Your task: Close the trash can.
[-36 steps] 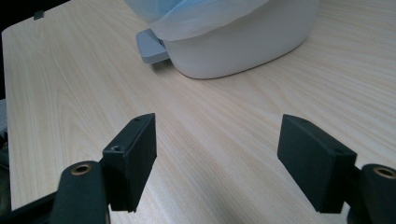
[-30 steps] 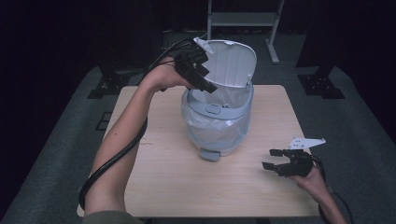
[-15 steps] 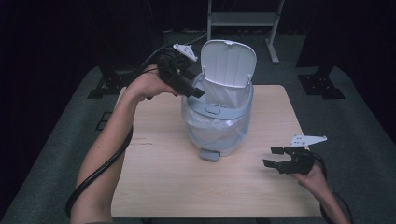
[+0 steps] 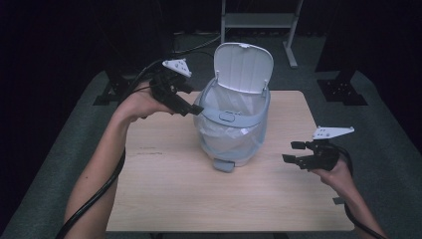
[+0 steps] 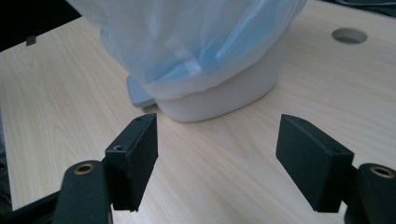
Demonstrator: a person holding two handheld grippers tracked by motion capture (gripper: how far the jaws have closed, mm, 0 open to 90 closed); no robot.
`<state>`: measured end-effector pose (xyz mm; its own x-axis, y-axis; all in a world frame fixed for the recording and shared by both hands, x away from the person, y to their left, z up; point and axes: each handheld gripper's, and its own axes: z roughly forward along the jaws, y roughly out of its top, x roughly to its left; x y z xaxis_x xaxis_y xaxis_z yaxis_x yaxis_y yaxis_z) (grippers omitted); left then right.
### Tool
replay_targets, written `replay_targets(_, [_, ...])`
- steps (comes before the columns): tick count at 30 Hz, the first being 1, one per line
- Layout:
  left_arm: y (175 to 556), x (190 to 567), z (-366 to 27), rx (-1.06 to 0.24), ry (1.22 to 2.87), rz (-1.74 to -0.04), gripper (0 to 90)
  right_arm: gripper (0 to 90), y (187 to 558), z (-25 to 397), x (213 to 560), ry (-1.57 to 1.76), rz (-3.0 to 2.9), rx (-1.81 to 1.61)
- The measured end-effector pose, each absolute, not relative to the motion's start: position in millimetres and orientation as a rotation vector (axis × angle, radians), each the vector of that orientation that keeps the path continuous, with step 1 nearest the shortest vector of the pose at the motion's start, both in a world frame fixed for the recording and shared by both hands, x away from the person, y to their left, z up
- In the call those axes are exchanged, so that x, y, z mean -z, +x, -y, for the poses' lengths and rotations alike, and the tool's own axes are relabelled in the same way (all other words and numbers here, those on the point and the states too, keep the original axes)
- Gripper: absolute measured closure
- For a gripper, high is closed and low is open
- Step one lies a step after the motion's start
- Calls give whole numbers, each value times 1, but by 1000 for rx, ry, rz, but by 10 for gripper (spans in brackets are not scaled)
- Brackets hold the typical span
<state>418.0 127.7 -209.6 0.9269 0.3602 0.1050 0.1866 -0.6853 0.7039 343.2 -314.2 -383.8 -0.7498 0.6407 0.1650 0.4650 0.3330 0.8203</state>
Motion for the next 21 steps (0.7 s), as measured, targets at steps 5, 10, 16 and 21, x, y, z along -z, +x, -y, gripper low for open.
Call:
replay_targets(5, [410, 219, -145, -316, 2322, -416, 160, 284, 351, 313, 368, 998, -2400, -1370])
replay_targets(10, [400, 226, -158, -334, 2306, -430, 129, 288, 359, 308, 354, 996, -2404, -1357])
replay_targets(16, [390, 237, -174, -338, 2276, -467, 98, 298, 368, 301, 341, 982, -2417, -1331])
replay_targets(21, [383, 251, -185, -332, 2266, -484, 84, 302, 377, 296, 329, 969, -2415, -1321])
